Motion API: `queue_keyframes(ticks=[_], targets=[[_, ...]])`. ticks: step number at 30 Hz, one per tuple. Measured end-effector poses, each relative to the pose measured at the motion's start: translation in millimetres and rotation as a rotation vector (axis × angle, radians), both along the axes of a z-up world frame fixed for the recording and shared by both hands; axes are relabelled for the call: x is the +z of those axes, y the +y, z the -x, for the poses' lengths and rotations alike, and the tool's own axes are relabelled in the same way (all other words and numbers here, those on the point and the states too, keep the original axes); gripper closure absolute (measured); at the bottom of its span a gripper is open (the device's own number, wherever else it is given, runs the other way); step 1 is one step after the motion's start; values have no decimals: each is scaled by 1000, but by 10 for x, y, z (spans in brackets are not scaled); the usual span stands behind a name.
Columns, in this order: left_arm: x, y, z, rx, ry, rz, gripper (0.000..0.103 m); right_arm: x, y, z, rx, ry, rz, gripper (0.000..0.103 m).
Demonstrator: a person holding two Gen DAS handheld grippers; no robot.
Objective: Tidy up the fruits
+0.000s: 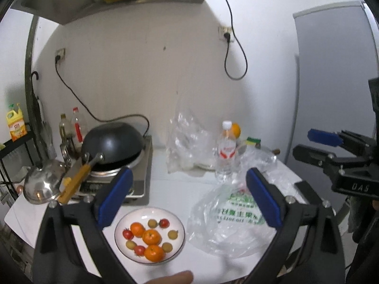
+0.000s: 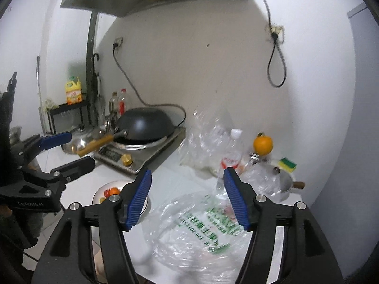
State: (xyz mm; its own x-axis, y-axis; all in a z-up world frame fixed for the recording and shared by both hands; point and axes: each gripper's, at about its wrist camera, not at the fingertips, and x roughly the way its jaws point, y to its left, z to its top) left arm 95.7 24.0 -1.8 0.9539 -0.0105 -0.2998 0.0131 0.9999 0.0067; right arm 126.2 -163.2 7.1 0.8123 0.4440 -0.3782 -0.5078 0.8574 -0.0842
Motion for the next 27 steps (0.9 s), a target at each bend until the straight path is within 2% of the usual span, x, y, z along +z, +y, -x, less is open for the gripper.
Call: queue_keyframes(ticks=[10,27], targets=[[262,-188,158,-5,-71,-23,6,293,-275,244,-55,-92,-42,29],[624,-375,364,-11,-160,-56,6,551,-477,501,-71,-200,-62,28]])
